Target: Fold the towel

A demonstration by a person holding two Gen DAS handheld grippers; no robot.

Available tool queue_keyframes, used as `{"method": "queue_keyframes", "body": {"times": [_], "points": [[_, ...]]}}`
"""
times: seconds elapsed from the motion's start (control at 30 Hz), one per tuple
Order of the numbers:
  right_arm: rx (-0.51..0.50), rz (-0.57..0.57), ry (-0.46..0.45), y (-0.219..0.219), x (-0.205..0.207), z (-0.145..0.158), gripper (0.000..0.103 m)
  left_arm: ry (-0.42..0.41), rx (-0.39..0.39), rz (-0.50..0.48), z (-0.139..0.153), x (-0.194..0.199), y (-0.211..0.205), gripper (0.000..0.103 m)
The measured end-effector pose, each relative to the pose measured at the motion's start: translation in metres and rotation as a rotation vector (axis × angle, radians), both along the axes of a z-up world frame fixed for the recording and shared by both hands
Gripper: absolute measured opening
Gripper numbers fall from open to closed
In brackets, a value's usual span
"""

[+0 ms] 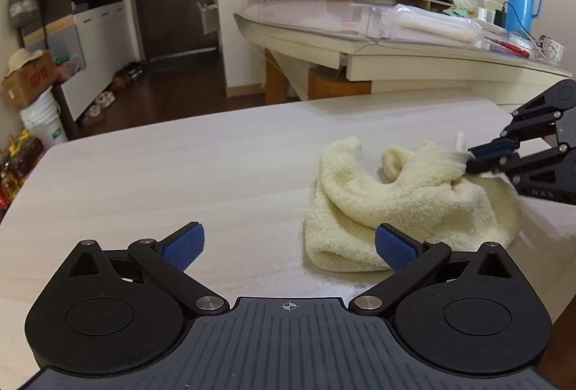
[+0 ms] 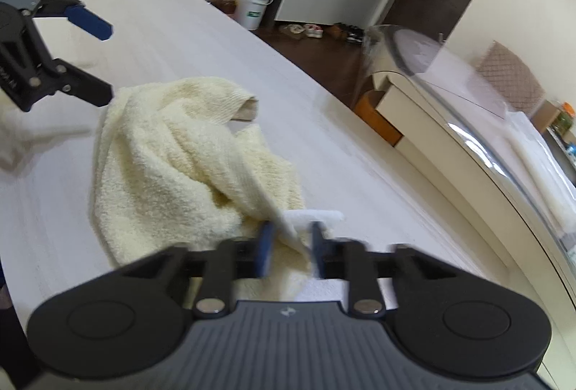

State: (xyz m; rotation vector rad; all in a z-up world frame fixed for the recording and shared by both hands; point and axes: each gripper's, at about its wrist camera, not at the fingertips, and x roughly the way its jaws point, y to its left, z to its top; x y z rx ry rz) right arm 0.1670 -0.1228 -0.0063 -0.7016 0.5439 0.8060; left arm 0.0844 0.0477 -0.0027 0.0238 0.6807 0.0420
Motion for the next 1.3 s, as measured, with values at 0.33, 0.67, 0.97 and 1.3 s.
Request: {"method": "queue_keyframes", "body": {"times": [0.33, 0.67, 0.97, 1.3], "points": [[0.182, -0.101, -0.112, -0.022, -0.012, 0.044, 0.004, -0.028, -0.002, -0.050, 0.003, -0.001, -0.006, 0.103], [0.388, -0.079, -0.033, -0.051, -0.060, 0.077, 0.004, -0.074, 0.090, -0.249, 0.009, -0.013, -0.017, 0.103], [0.418, -0.046, 0.067, -0.076, -0.105, 0.065, 0.004, -0.093, 0.182, -0.395, 0.009, -0.009, -0.036, 0.103], [0.428, 0.008, 0.264, -0.087, -0.140, 0.037, 0.004, -0.064, 0.263, -0.505, -0.008, -0.006, -0.056, 0.103]]}}
